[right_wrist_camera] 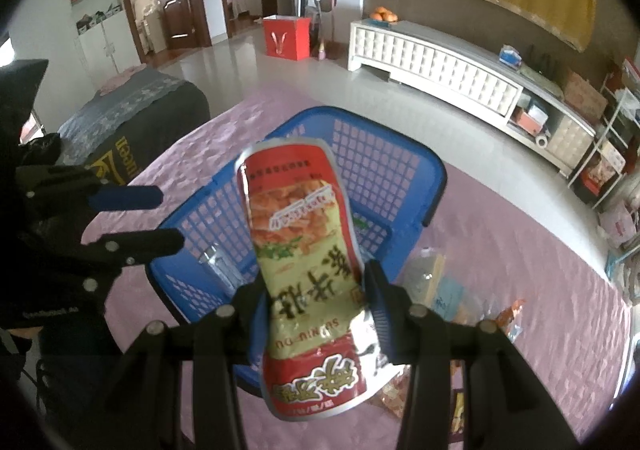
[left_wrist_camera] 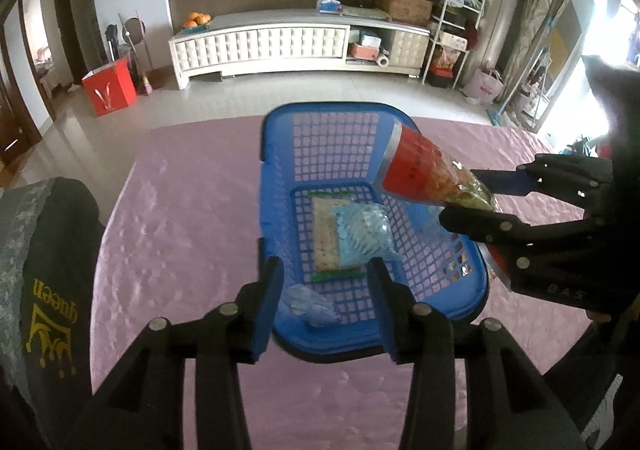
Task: Organize snacks
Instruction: 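Drop the red-and-yellow pouch and gum pack into the blue basket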
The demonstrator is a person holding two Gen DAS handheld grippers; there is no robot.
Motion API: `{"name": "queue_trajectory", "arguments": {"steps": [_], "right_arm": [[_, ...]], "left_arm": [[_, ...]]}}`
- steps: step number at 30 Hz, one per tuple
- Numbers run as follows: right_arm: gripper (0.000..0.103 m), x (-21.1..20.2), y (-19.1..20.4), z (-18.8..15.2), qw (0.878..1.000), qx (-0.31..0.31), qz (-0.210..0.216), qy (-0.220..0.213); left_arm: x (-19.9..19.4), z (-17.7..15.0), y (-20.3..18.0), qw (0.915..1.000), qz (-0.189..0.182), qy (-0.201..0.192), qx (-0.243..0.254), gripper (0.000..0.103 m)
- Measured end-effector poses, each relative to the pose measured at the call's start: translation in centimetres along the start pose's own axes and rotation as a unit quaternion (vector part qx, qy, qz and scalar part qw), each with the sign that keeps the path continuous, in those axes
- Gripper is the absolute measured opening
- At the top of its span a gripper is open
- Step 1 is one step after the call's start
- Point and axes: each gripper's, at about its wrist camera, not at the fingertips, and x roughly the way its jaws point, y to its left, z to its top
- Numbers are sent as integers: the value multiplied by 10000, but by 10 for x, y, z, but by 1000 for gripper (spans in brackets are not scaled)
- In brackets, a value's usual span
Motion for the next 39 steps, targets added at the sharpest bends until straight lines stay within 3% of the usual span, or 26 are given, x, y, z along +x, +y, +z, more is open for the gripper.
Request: {"name": "queue_trajectory", "arguments": {"steps": [9, 20, 23, 26, 31, 39], "right_arm": [[48, 26, 27, 13, 9986, -490, 8, 206], [49, 66, 45, 4, 9899, -1260, -104, 637], [49, 71, 46, 1, 9883, -1293, 87, 809], [51, 72, 45, 1, 9874, -1299, 63, 904], [67, 69, 42, 3, 9857, -1254, 224, 1099], [75, 40, 44, -5, 9867, -1369, 166, 858]], "left_arm": [[2, -8, 29, 9998, 122, 20, -186, 41], [19, -14, 48, 9993, 68, 158, -327, 41], [21, -15, 48, 9993, 42, 171, -330, 41], [21, -17, 46, 9993, 46, 195, -305, 41], [18, -18, 43, 9994, 39, 209, -274, 41], [5, -17, 26, 9998, 49, 155, -128, 44]]}}
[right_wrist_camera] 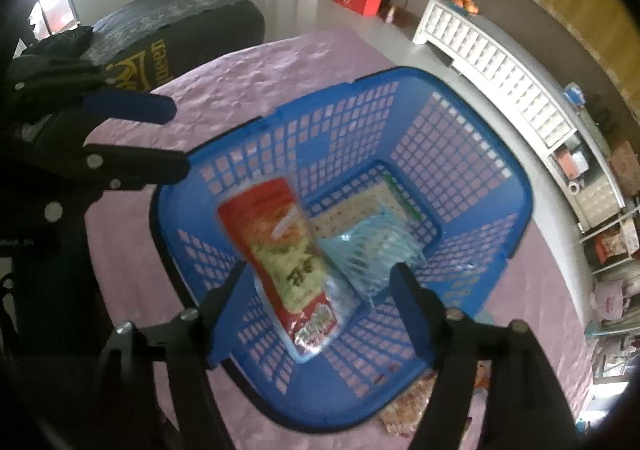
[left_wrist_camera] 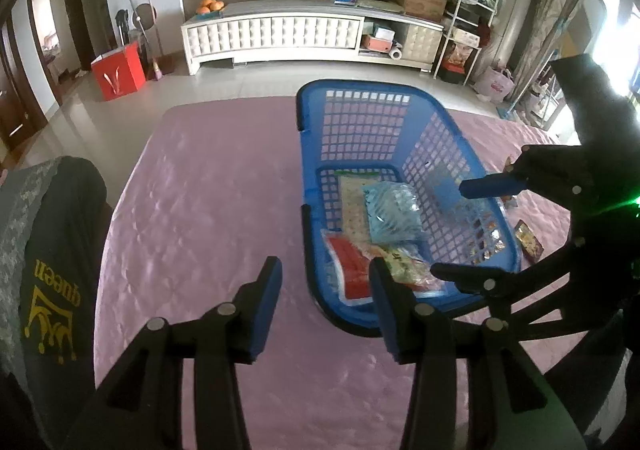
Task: Organize snacks
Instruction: 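Drop the red-and-yellow pouch and gum pack into the blue basket, then move both open grippers back toward the remaining snacks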
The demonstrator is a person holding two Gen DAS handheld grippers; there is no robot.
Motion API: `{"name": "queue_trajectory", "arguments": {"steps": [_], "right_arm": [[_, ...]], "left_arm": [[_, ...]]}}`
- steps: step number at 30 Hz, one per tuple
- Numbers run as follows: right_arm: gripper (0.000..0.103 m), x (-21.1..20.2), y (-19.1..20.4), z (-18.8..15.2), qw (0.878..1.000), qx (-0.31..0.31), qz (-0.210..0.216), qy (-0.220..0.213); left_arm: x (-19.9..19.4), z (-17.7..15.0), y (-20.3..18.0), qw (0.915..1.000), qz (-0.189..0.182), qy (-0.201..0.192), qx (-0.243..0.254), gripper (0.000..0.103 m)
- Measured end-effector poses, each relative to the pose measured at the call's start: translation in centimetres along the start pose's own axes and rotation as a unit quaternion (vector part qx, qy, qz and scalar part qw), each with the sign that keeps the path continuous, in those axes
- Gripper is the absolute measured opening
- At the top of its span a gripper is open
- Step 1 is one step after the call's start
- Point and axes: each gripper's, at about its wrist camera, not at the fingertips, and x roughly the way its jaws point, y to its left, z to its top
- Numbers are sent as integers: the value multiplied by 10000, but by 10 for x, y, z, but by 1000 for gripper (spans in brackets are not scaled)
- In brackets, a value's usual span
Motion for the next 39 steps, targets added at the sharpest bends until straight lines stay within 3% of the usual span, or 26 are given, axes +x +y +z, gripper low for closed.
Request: {"name": "queue_trajectory", "arguments": {"steps": [9, 13, 15, 22, 30, 39], "right_arm": [[76, -54, -40, -37, 9949, 880, -104, -490], [76, -72, -57, -60, 9909, 1164, -249, -622], [77, -79, -65, -72, 9888, 1306, -295, -655], [77, -97, -99, -122, 9761, 1951, -644, -710], [77, -97, -130, -179, 9585, 2647, -845, -640], [77, -69, -137, -228, 9507, 2950, -859, -416]], "left_arm": [[-15, 4, -45, 9994, -98, -126, 309, 44], [-17, 7, -73, 9983, -167, -204, 516, 51], [-18, 8, -88, 9973, -209, -247, 662, 59], [-11, 16, -146, 9935, -480, -266, 996, 68], [18, 9, -202, 9898, -750, -79, 1212, 72], [64, -12, -246, 9848, -783, 357, 1506, 72]]}}
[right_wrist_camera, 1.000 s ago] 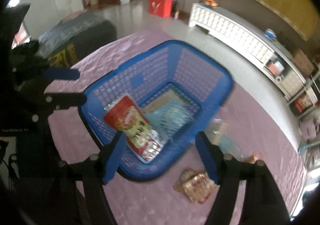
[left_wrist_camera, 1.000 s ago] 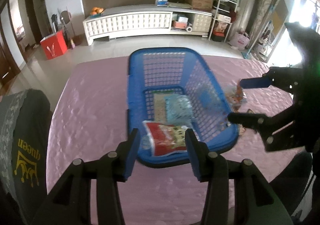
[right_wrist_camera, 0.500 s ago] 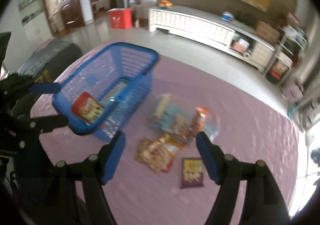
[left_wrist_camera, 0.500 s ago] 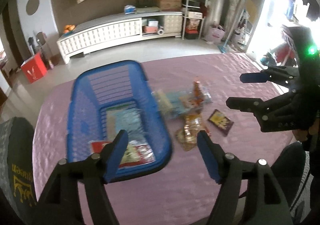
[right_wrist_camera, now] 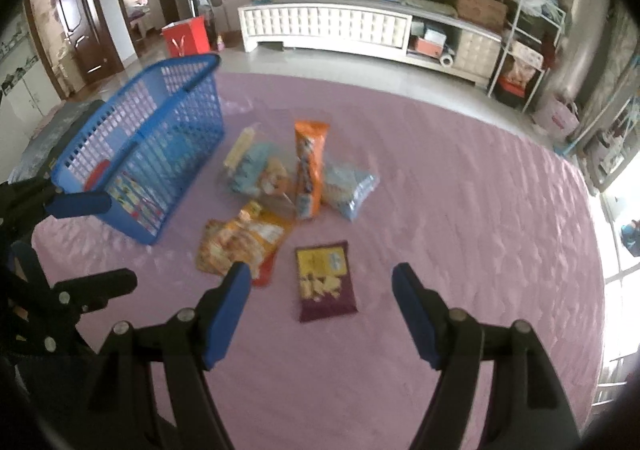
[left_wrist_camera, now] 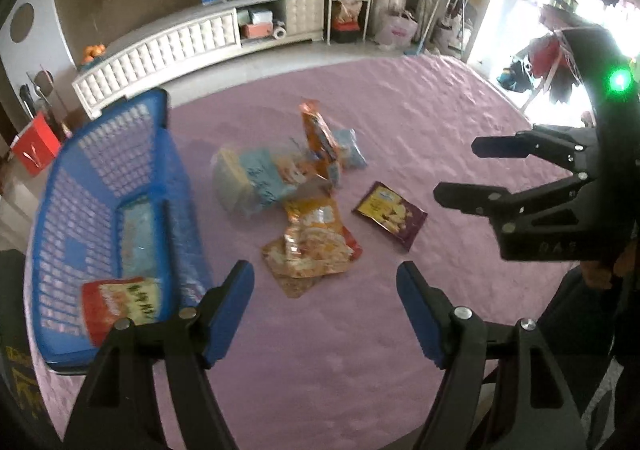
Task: Organize snacks
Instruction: 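Move both open grippers back toward the remaining snacks, then grasp the orange stick snack with the left gripper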
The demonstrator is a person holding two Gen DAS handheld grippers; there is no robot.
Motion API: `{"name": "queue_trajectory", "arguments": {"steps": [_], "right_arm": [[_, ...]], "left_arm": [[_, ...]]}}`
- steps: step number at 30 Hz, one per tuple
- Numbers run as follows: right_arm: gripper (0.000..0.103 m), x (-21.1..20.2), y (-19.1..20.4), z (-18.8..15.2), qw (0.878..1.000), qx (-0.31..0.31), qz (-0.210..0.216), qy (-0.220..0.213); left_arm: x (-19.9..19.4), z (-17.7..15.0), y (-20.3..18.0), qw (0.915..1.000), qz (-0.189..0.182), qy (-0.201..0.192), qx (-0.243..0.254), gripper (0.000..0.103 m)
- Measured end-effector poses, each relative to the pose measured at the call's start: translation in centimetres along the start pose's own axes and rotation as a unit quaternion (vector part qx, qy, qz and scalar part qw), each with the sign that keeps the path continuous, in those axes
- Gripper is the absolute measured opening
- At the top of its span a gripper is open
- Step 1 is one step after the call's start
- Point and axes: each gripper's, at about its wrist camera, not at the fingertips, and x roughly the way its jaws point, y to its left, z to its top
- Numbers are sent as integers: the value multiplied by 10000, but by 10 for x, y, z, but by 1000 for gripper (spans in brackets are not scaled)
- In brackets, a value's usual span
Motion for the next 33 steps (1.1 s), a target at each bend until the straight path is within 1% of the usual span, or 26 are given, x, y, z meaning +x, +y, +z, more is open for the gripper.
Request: {"name": "queue_trajectory", "arguments": {"steps": [3, 9, 11, 13, 17, 21, 25, 28, 29, 30, 31, 32, 33], "right_arm": [[77, 13, -10, -10, 9999, 82, 30, 120], [77, 43, -26, -24, 9994, 233, -52, 236], [77, 52, -31, -27, 9992, 283, -89, 268], [77, 57, -34, -29, 9992, 268, -189, 229], [77, 64, -35, -28, 9992, 195, -295, 162], [77, 75, -38, -25, 9990, 246, -226, 300], [77, 80, -40, -24, 9989, 276, -155, 358], [77, 80, -44, -24, 9988, 344, -107, 339], [77, 80, -45, -24, 9987, 375, -104, 339], [77, 81, -43, -24, 9986, 394, -109, 344], [77, 81, -45, -25, 9984, 427, -114, 343], [77, 83, -46, -24, 9983, 453, -121, 340], [77, 83, -47, -24, 9982, 486, -120, 336]], "left_arm": [[20, 1, -8, 9999, 47, 160, 28, 72], [59, 5, -10, 9984, -65, 533, -167, 72], [75, 7, -8, 9976, 99, 653, -206, 72], [88, 9, -5, 9968, 151, 750, -236, 72], [108, 14, 0, 9960, 291, 825, -160, 72], [124, 19, 5, 9952, 249, 935, -161, 72], [138, 24, 8, 9940, 373, 1022, -138, 72], [145, 26, 8, 9938, 290, 1068, -113, 72], [147, 27, 8, 9936, 267, 1093, -109, 69], [147, 27, 8, 9937, 221, 1094, -114, 63], [147, 28, 6, 9939, 172, 1082, -96, 60], [148, 28, 3, 9938, 198, 1093, -50, 59], [147, 27, -1, 9938, 241, 1086, 23, 54]]}}
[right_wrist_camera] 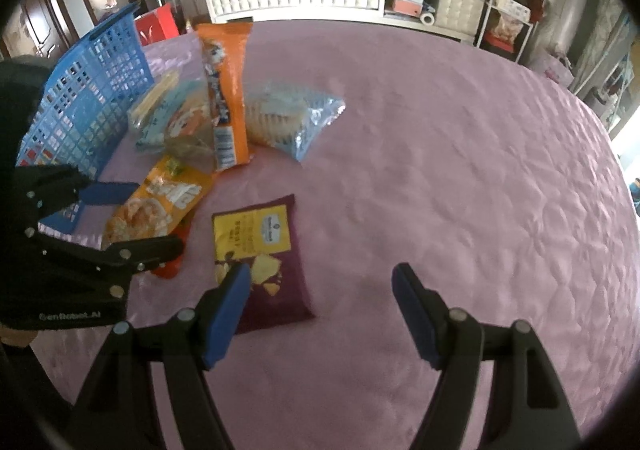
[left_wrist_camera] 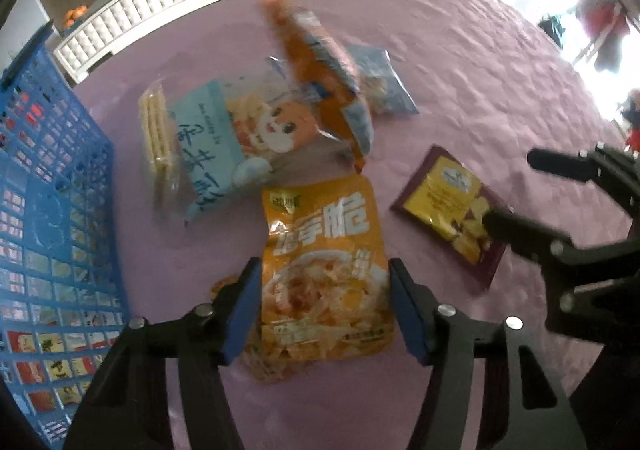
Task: Organize snacks
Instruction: 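Grasp the orange stick snack with the left gripper, then grasp the purple-and-yellow chip bag with the right gripper while the left gripper holds the orange stick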
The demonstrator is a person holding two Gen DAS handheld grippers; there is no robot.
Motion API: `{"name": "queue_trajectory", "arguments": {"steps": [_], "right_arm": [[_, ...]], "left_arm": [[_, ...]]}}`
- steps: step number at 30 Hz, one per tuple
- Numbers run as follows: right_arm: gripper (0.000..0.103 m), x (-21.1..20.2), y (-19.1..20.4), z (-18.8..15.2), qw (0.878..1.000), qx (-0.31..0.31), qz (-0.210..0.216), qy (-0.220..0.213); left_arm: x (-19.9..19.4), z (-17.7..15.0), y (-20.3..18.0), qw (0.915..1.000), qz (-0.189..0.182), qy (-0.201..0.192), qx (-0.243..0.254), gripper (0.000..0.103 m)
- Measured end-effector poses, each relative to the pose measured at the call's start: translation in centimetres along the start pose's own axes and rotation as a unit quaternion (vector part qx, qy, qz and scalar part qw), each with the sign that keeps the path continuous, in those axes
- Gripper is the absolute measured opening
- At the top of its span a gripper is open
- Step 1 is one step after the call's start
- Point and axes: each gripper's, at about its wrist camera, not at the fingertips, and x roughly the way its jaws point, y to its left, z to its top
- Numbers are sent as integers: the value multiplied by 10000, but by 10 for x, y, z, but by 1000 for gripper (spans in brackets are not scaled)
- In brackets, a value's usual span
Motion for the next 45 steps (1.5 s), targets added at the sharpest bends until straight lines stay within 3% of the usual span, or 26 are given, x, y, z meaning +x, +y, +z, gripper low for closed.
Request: {"name": "queue_trajectory", "arguments": {"steps": [1, 3, 7, 17, 24, 30, 42, 44, 45], "right_arm": [[77, 0, -1, 0, 10000, 25, 9, -11], [77, -1, -2, -1, 10000, 55, 19, -28], [77, -1, -2, -2, 9999, 119, 100, -31], [77, -7, 11, 4, 9994, 64, 323, 69], [77, -2, 37, 16, 9993, -358, 106, 24], [77, 21, 36, 13, 9987, -120, -9, 504], [77, 25, 43, 1, 9992, -248, -258, 198], [73, 23, 45, -1, 9992, -268, -238, 185], [66, 21, 48, -2, 9991, -303, -220, 178]], "left_arm": [[-2, -1, -3, 10000, -36, -18, 42, 49], [-5, 0, -7, 9998, -152, -85, -22, 22], [-10, 0, -6, 9998, -130, -142, -58, 13], [-51, -21, 12, 9981, -81, -584, -184, 12], [-53, -30, 5, 9959, 381, -800, -189, 12], [-51, -38, 10, 9967, 264, -716, -262, 12], [-54, -40, 15, 9968, 15, -710, -366, 12], [-54, -40, 14, 9966, -37, -721, -390, 12], [-54, -40, 15, 9966, -54, -719, -400, 12]]}}
